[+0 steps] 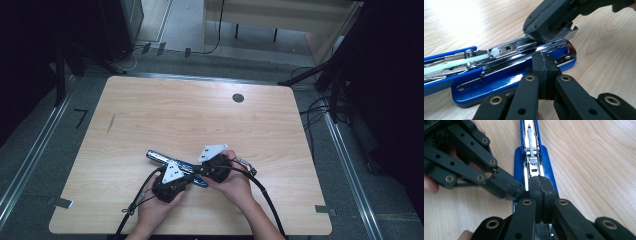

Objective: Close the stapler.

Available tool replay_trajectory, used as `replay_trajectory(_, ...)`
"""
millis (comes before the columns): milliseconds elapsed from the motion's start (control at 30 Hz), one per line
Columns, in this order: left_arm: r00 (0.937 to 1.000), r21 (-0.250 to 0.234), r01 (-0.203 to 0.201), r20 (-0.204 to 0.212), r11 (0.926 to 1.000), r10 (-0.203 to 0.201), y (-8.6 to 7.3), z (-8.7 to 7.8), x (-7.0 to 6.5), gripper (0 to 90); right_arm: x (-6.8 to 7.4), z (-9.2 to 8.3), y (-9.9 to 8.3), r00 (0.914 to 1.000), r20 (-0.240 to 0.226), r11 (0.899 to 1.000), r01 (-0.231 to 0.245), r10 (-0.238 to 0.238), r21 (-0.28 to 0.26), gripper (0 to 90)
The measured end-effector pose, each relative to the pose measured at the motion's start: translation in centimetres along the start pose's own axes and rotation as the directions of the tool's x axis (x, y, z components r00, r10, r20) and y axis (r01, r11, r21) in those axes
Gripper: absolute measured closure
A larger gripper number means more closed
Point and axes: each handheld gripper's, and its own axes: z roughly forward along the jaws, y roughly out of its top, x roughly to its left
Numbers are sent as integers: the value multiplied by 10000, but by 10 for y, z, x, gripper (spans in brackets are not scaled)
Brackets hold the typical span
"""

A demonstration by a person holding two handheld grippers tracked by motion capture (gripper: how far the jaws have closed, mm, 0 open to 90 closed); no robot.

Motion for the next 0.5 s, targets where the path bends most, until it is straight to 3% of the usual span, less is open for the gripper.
replay_trajectory(300,9994,-136,295,-198,9995,-298,-2,-4,5,900,-1,-7,1,9995,-23,9986,-301,301,-443,900)
replay_trajectory(400,9963,-335,864,-16,9957,-865,-3,-11,13,900,-1,-5,4,9996,-16,9983,-291,290,-507,900)
replay_trajectory(433,9963,-335,864,-16,9957,-865,-3,-11,13,900,-1,-5,4,9996,-16,9983,-291,290,-507,900)
replay_trajectory(467,9942,-410,1077,-38,9933,-1079,-4,-16,19,900,0,-3,6,9994,-29,9980,-346,345,-532,900)
replay_trajectory(500,9948,-356,959,-317,9948,-970,-5,-19,21,900,0,-2,7,9995,-20,9978,-323,322,-580,900)
